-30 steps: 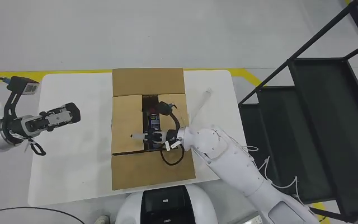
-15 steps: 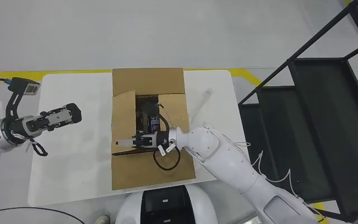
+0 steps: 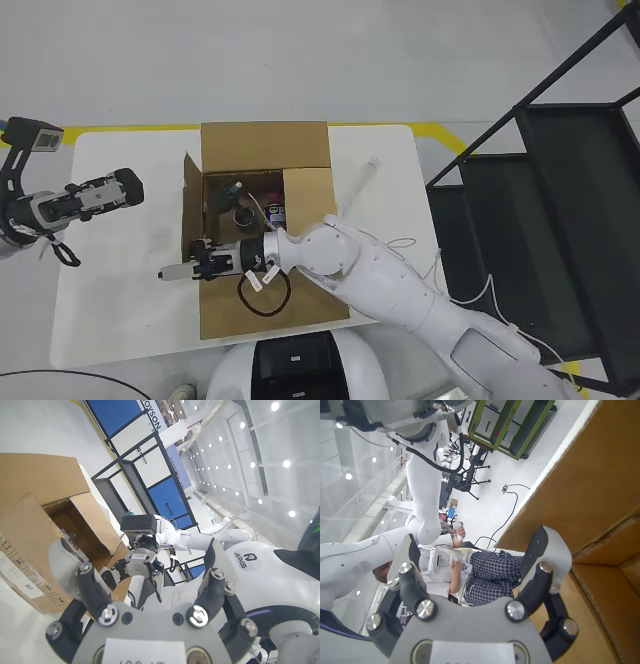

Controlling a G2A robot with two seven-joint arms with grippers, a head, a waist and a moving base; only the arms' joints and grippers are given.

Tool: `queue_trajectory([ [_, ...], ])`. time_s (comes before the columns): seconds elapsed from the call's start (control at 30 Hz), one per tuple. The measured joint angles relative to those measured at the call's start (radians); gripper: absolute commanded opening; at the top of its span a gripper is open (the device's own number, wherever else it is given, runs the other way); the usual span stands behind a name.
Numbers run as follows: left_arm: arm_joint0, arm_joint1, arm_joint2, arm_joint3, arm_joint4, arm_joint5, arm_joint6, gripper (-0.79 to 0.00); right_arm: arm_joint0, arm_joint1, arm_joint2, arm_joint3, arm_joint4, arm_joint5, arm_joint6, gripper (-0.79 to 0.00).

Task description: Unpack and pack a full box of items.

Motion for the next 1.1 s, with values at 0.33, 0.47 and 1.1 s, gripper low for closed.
queue_trajectory([
  [0.33,-0.206,-0.027,0.196,0.112,0.033,0.071,-0.040,0.000,0.065,-0.063,-0.087,0.138,0.011,-0.070,-0.033,0.000],
  [0.47,-0.308,-0.048,0.311,0.204,0.097,0.108,-0.048,0.000,0.054,-0.066,-0.083,0.152,0.003,-0.085,-0.026,0.000],
  [1.1,-0.207,-0.040,0.314,0.226,0.224,0.144,-0.024,0.000,-0.094,0.006,0.080,-0.079,-0.140,-0.018,0.034,0.000],
])
